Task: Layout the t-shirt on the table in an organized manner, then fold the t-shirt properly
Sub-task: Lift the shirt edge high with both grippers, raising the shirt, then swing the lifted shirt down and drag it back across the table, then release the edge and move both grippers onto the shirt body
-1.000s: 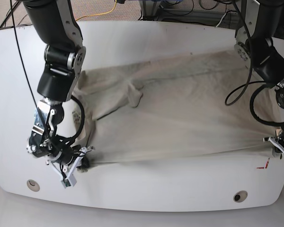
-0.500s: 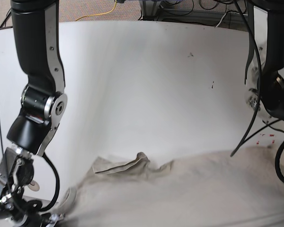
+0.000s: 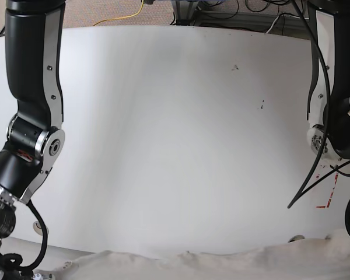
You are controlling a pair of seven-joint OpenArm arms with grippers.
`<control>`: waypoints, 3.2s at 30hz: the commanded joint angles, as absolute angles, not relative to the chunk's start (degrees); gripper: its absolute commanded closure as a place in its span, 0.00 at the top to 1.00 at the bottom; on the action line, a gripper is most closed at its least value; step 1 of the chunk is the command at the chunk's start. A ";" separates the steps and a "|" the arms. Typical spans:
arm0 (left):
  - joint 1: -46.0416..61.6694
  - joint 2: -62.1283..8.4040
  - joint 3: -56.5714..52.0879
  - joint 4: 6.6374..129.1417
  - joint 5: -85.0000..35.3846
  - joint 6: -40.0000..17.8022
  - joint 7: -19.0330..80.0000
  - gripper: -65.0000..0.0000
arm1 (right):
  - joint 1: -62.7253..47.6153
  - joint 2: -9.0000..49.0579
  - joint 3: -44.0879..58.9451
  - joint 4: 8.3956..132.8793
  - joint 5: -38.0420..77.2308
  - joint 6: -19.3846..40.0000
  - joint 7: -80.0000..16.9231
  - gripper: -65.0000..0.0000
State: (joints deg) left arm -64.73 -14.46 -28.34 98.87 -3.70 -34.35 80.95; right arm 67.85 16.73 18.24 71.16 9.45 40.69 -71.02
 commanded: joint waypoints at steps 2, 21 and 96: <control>-61.85 -15.52 -28.62 101.32 -0.57 -35.74 80.00 0.01 | 63.43 18.86 18.59 79.08 6.29 40.00 -72.57 0.00; -12.88 -12.79 -34.68 104.84 -0.57 -40.00 77.49 0.01 | 10.51 11.03 26.07 105.10 6.11 40.00 -67.74 0.00; -4.97 -18.51 -34.33 108.97 -0.22 -40.00 80.00 0.66 | -3.12 6.11 34.42 115.21 6.20 40.00 -67.56 0.87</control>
